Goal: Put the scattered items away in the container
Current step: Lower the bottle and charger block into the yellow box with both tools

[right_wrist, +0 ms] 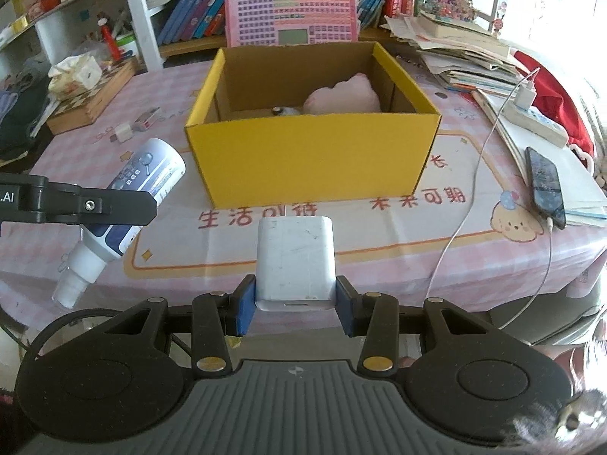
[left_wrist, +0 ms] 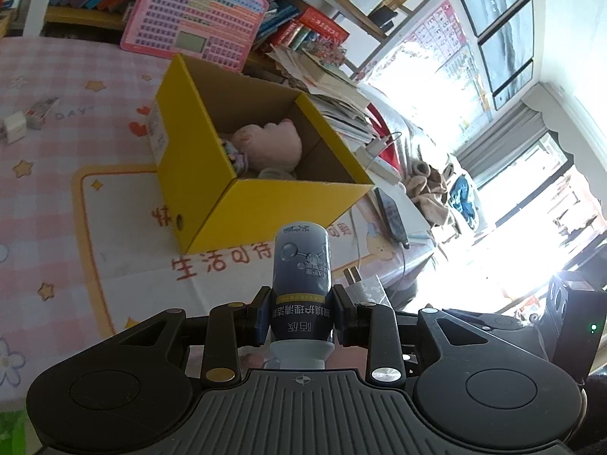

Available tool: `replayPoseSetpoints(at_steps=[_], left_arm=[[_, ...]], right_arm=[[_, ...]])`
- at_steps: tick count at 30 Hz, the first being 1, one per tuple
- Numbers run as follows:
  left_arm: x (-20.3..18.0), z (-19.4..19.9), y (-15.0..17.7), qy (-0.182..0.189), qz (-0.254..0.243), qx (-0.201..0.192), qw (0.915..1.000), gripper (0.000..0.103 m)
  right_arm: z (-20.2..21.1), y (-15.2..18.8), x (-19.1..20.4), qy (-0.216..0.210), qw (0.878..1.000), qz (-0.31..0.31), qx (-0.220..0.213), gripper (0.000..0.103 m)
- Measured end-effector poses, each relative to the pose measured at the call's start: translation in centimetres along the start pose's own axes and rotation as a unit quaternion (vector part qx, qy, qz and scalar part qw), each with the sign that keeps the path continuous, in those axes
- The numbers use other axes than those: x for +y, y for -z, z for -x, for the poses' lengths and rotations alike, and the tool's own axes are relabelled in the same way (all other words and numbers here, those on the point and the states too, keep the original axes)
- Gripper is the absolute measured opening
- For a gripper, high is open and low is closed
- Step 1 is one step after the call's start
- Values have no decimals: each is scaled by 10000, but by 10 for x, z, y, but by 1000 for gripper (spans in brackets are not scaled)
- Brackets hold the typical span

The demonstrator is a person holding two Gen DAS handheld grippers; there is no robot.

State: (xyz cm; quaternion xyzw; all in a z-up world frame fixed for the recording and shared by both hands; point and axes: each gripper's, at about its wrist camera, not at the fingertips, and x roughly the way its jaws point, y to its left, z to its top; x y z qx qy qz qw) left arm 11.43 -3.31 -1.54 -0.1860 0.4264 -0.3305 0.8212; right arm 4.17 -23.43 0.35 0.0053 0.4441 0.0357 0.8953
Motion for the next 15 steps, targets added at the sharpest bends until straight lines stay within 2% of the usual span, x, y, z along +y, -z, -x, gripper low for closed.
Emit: replayPoseSetpoints(at_steps=[10, 15], left_arm=[[-12, -21, -18, 121, -175, -35, 9998, 31], [-14, -27, -31, 147, -188, -161, 9996, 31]], right_arm=[[-6, -17, -15, 52, 9999, 37, -87, 40], [-11, -37, -22, -14, 9997, 128, -208, 40]])
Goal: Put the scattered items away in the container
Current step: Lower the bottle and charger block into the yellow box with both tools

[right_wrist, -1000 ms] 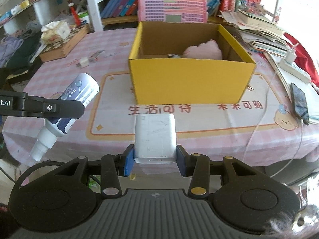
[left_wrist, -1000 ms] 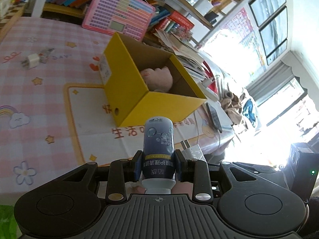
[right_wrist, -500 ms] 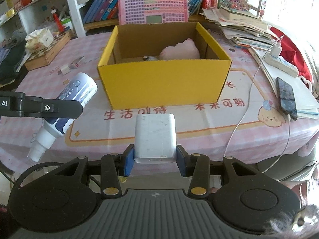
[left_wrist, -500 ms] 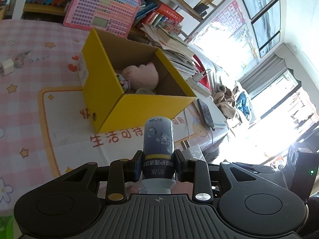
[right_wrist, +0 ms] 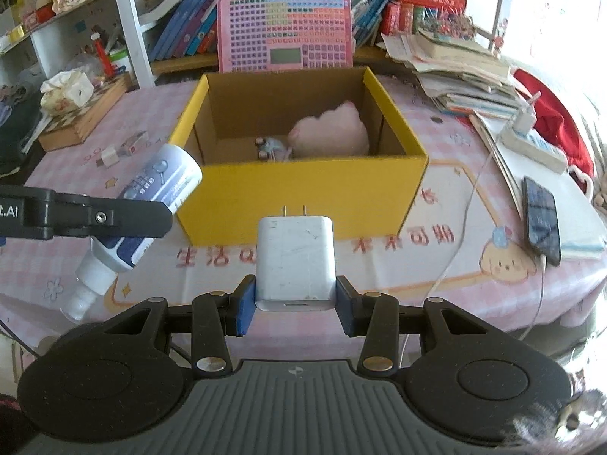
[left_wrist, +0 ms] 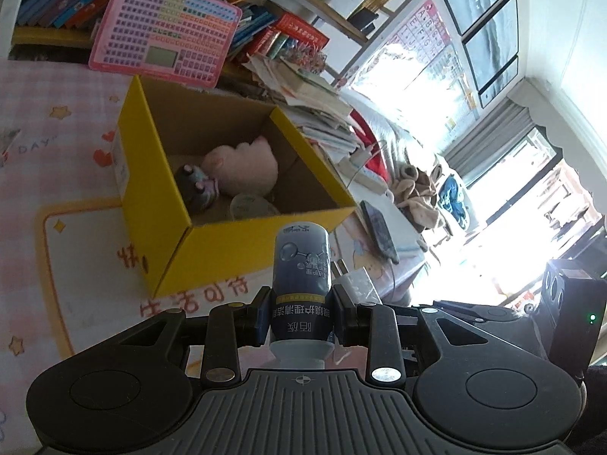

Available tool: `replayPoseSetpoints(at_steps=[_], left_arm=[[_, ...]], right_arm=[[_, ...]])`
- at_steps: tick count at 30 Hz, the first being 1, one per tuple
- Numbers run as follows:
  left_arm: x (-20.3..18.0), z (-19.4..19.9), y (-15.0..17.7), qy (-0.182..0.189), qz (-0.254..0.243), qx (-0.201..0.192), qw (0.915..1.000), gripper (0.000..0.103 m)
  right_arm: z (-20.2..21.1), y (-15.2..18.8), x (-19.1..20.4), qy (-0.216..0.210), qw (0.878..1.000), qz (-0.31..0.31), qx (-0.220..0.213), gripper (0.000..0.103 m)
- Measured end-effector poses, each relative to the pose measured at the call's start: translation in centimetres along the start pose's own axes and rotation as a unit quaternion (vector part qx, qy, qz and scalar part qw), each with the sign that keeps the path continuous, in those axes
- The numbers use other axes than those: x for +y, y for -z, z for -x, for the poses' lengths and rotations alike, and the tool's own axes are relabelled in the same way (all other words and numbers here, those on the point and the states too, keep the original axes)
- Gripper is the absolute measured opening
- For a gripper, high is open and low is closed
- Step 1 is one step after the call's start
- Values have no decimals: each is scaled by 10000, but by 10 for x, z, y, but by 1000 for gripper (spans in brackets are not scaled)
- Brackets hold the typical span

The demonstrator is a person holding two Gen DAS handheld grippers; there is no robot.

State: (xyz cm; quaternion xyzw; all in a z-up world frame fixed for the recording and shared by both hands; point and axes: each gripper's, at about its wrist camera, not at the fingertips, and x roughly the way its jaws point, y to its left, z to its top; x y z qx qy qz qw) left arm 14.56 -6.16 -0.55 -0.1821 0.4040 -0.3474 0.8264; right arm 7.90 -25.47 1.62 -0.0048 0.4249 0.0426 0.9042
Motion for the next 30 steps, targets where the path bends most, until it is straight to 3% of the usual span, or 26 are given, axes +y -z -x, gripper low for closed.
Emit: replayPoseSetpoints(at_steps=[15, 25, 30], left_arm=[[-6, -18, -61, -561, -89, -809, 9951, 31], [1, -64, -90, -1258, -167, -726, 9892, 31], [7, -85, -93, -1501, -179, -515, 9872, 31]], right_arm=[[-28, -94, -26, -512, 9942, 687, -657, 40], [-86, -151, -35, -795, 9871, 1206, -686, 41], [-122, -171, -39, -957, 9868, 1243, -410, 41]])
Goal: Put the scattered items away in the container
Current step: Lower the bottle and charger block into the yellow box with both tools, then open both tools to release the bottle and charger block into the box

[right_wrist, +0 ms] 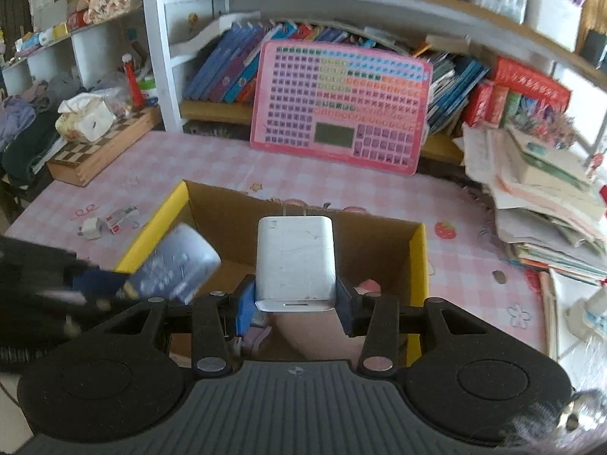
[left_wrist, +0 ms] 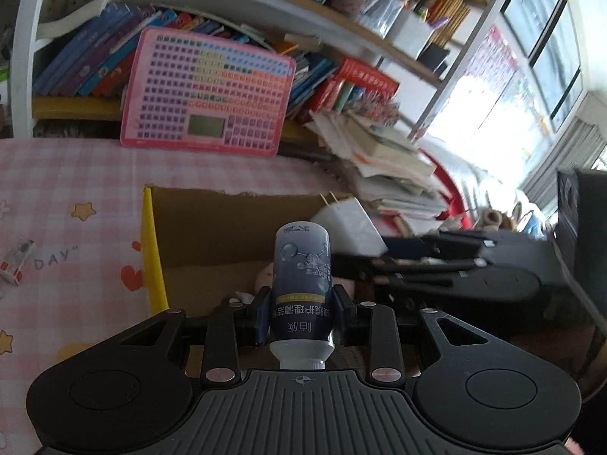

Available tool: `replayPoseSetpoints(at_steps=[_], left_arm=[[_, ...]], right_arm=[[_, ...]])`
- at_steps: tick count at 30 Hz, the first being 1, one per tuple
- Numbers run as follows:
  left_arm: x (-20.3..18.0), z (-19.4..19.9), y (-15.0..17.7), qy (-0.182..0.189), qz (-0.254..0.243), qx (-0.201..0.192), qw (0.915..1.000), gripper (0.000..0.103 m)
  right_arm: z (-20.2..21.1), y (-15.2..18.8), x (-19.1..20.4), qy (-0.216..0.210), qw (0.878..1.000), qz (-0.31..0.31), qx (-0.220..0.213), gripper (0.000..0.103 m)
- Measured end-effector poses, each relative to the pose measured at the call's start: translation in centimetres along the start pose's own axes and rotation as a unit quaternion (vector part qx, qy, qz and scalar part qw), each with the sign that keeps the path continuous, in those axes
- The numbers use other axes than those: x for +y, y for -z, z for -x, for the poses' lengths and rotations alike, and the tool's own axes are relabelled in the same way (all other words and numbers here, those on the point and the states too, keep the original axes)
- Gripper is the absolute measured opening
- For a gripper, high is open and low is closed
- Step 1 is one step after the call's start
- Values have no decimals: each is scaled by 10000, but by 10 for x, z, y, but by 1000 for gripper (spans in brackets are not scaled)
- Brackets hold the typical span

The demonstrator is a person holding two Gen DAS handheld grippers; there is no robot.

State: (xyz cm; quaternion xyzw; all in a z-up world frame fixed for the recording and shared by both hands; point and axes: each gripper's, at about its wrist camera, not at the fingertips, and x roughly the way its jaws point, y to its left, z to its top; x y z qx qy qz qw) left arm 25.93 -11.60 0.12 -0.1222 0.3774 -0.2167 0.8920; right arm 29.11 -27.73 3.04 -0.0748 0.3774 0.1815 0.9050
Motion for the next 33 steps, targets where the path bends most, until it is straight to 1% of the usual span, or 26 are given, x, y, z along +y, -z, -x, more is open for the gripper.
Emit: replayPoseSetpoints(at_steps=[2, 3, 4, 6, 8, 11, 15, 20, 22, 23, 25, 30, 33], left_arm=[[-8, -10, 0, -257, -342, 84, 9990, 31], [-13, -13, 0, -421, -534, 98, 9976, 31], [-17, -16, 2, -508, -728, 123, 9960, 31], [-19, -20, 4, -642, -872, 176, 9940, 31], [-17, -24, 5, -674, -794, 242, 9943, 31], [-17, -30, 5, -822, -786, 301, 9931, 31], [-18, -35, 3, -1013, -804, 290, 9912, 31], [-16, -43, 4, -1170, -735, 476, 9893, 32], [-17, -42, 4, -1225, -714, 435, 9889, 32], [-18, -39, 4, -1231, -700, 351, 9893, 34], [-19, -34, 2, -1206, -663, 288, 9901, 34], [-21, -25, 3, -1237, -615, 231, 9901, 35], [-21, -18, 6, -1234, -584, 214, 9904, 35]], right_arm=[[-14, -1, -2, -76, 9998, 46, 153, 41], [-21, -2, -3, -85, 9996, 116, 236, 41], [-29, -2, -4, -85, 9993, 207, 309, 41], [-40, -3, -6, -132, 9983, 365, 432, 41], [-52, -6, -7, -214, 9963, 598, 578, 41], [-60, -10, -5, -332, 9926, 993, 613, 41], [-68, -15, -2, -425, 9896, 1236, 597, 41], [-78, -19, 4, -448, 9858, 1522, 551, 41], [-78, -20, 5, -504, 9852, 1568, 475, 41], [-78, -20, 6, -565, 9845, 1603, 440, 41], [-78, -21, 6, -699, 9841, 1579, 420, 41], [-85, -24, 11, -935, 9823, 1506, 612, 41], [-92, -23, 15, -1007, 9812, 1473, 738, 41]])
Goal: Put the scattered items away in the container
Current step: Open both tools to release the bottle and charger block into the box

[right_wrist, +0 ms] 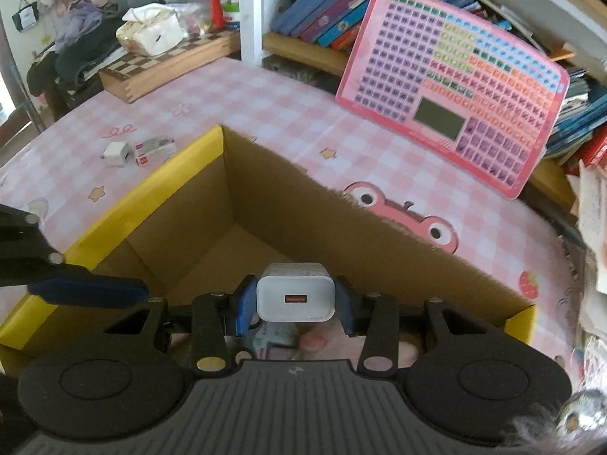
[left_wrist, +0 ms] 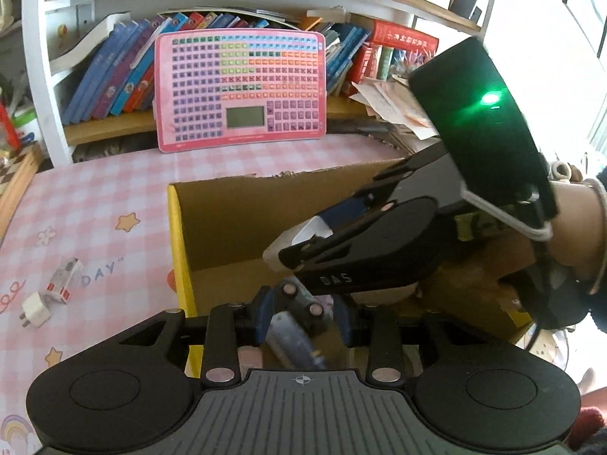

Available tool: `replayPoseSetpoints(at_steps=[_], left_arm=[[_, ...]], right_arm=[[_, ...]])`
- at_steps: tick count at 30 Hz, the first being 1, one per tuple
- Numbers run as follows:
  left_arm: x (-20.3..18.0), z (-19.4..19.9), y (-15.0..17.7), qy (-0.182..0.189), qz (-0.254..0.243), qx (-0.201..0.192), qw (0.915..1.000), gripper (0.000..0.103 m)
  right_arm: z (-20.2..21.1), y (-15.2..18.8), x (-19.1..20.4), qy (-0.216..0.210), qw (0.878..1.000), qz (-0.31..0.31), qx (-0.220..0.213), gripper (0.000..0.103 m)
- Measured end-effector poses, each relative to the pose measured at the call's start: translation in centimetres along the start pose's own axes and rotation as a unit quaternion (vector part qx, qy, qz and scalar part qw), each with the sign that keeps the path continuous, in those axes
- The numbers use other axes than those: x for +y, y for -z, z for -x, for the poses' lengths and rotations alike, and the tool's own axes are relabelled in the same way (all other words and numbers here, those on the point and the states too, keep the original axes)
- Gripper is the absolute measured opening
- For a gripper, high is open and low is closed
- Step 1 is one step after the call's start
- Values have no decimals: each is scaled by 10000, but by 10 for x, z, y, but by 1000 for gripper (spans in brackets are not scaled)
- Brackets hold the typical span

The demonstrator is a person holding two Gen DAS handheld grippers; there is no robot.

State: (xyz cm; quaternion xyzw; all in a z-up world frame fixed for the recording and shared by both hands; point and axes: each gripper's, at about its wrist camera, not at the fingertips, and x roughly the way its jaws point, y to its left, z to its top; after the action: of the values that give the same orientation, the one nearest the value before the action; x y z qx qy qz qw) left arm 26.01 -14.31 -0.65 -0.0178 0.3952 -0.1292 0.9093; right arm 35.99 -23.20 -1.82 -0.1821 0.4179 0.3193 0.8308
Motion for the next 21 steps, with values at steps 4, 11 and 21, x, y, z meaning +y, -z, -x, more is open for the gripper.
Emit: replayPoseSetpoints(at_steps=[4, 11, 21], left_arm=[[0, 10, 2, -18, 15, -111, 9999, 41], [6, 27, 3, -88, 118, -367, 9992, 51], [2, 65, 13, -163, -22, -823, 9965, 72]], right_arm=[[-6, 0, 1, 42, 9999, -89, 50, 41], [12, -1, 1, 79, 9993, -273, -251, 51], [78, 20, 9, 299, 9922, -803, -908, 62]])
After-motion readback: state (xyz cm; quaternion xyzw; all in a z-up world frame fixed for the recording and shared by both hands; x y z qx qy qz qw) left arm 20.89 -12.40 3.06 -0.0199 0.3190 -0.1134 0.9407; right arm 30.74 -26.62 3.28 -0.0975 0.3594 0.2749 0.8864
